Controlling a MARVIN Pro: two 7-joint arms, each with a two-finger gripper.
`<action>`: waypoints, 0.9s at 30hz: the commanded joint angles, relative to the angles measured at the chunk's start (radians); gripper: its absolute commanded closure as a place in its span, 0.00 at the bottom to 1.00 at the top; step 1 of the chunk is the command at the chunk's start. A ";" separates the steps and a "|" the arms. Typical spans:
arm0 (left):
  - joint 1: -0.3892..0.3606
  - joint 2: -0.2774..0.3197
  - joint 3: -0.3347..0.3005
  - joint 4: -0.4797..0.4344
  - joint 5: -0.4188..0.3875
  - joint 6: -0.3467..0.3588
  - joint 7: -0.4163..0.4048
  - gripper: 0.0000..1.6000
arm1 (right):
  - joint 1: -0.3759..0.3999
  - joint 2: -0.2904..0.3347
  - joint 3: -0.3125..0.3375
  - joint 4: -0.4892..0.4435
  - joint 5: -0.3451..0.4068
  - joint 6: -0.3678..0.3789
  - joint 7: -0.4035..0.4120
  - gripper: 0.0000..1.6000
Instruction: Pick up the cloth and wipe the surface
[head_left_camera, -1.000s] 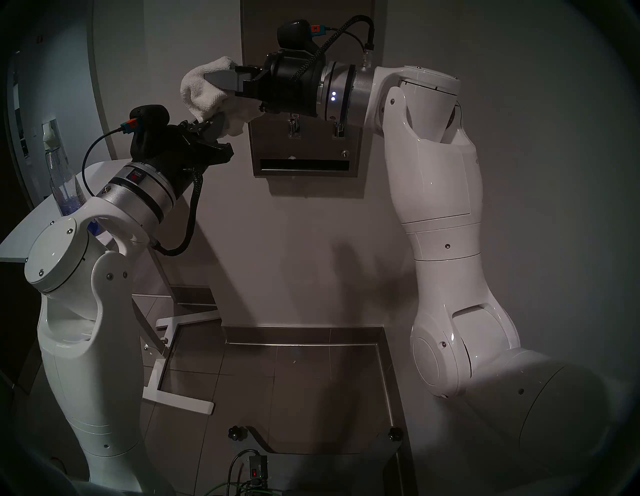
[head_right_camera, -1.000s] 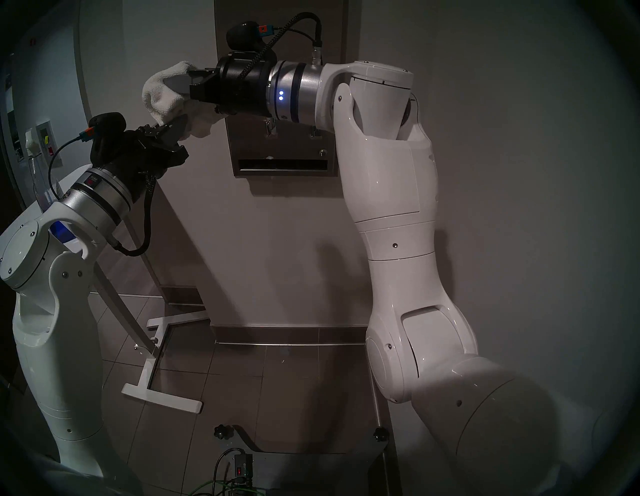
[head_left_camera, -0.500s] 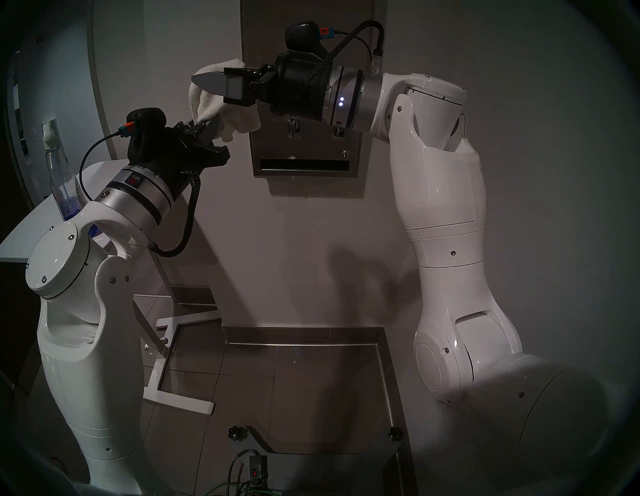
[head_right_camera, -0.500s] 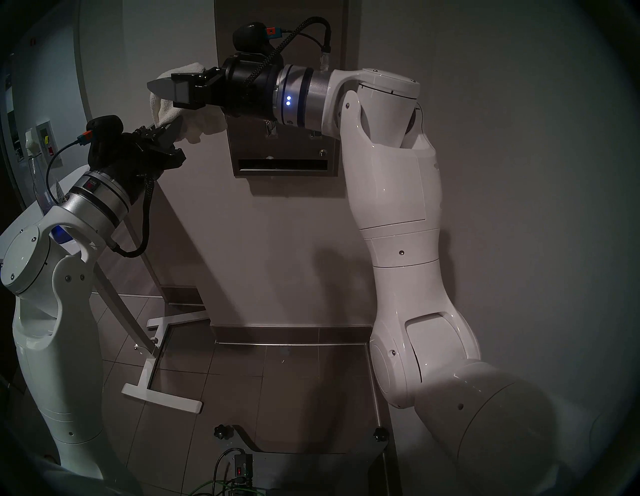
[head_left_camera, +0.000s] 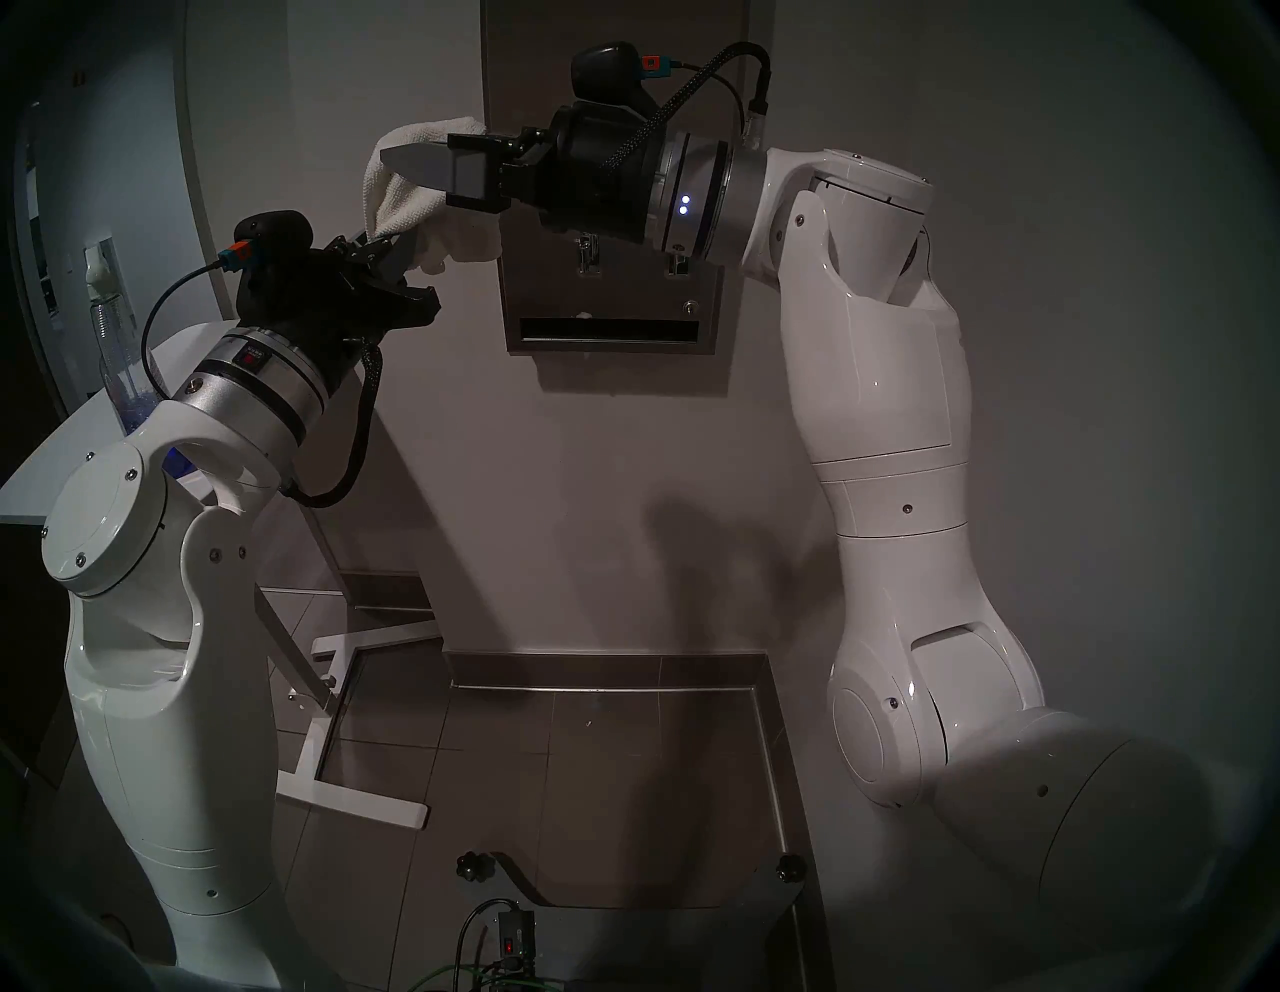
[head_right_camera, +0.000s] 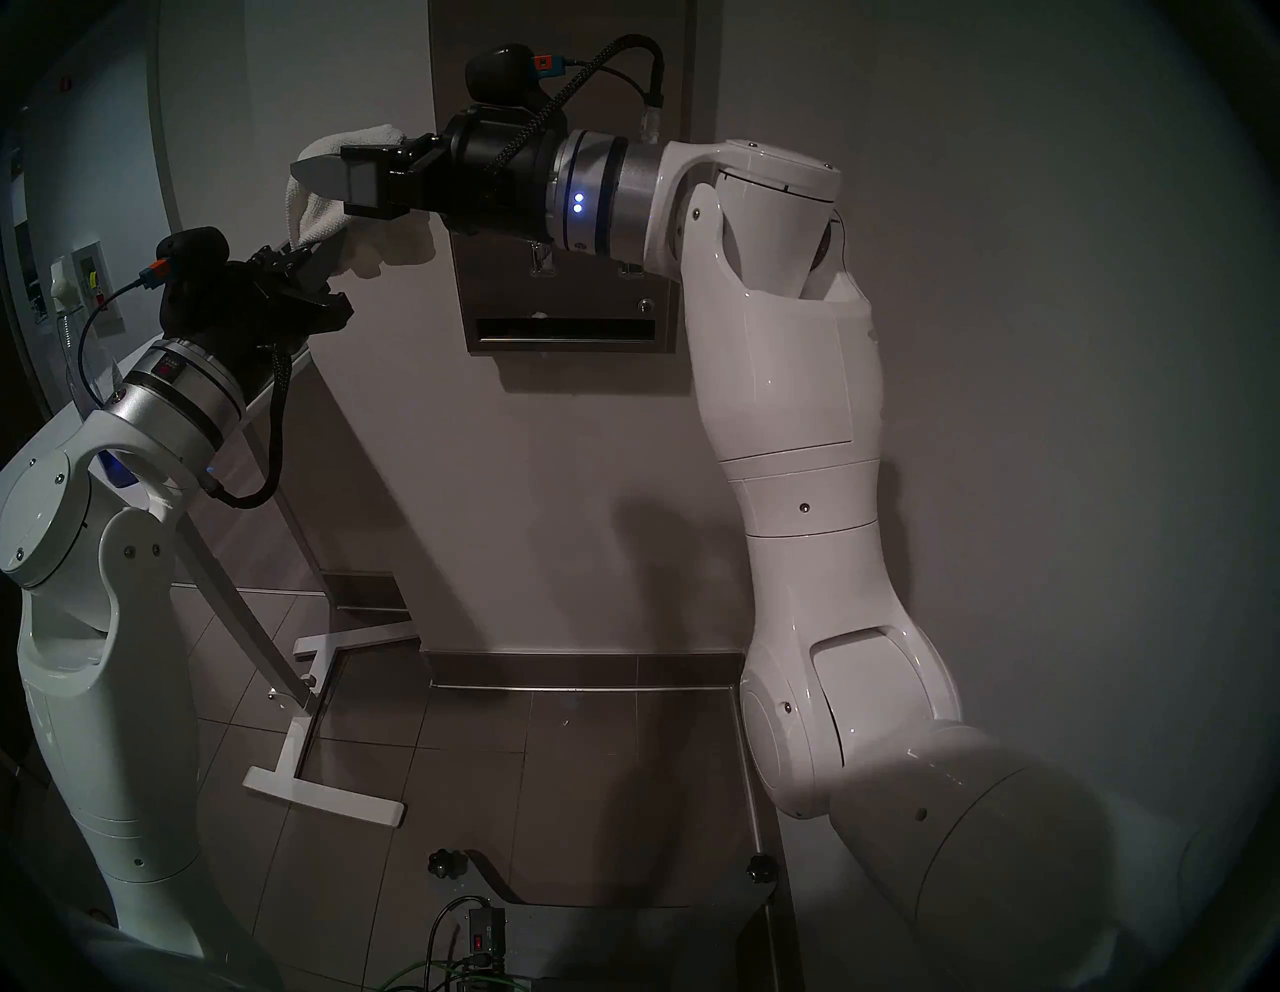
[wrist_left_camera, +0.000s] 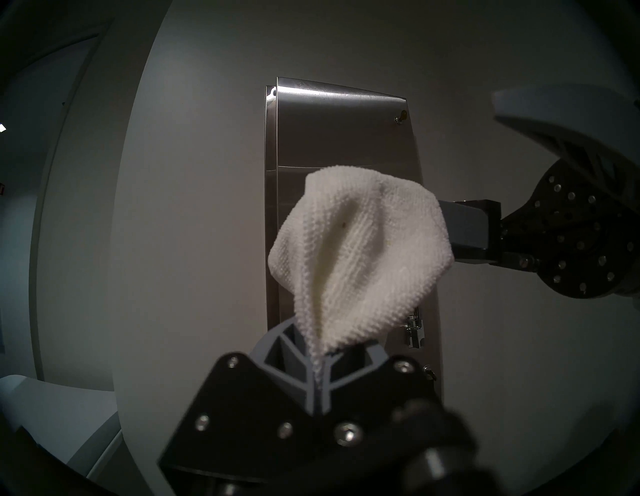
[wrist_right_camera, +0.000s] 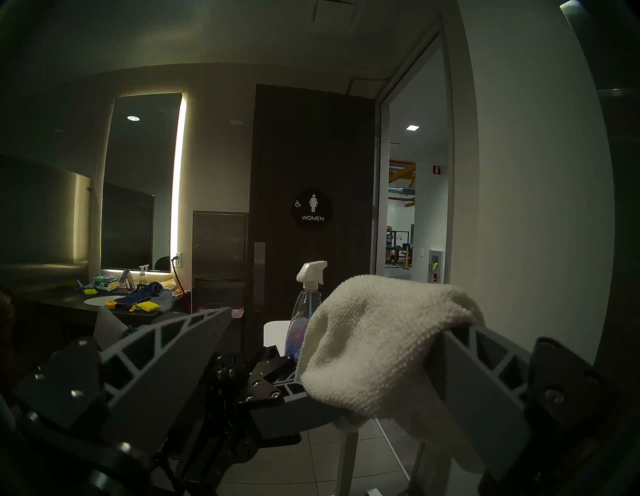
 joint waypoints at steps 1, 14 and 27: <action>-0.038 0.000 -0.003 -0.001 -0.002 -0.028 0.001 1.00 | 0.020 -0.002 0.003 -0.020 0.007 -0.005 0.011 0.00; -0.164 0.082 -0.010 0.189 0.121 -0.115 0.128 1.00 | 0.019 -0.003 0.003 -0.019 0.008 -0.006 0.009 0.00; -0.254 0.179 0.031 0.345 0.176 -0.192 0.219 1.00 | 0.018 -0.003 0.003 -0.018 0.008 -0.006 0.008 0.00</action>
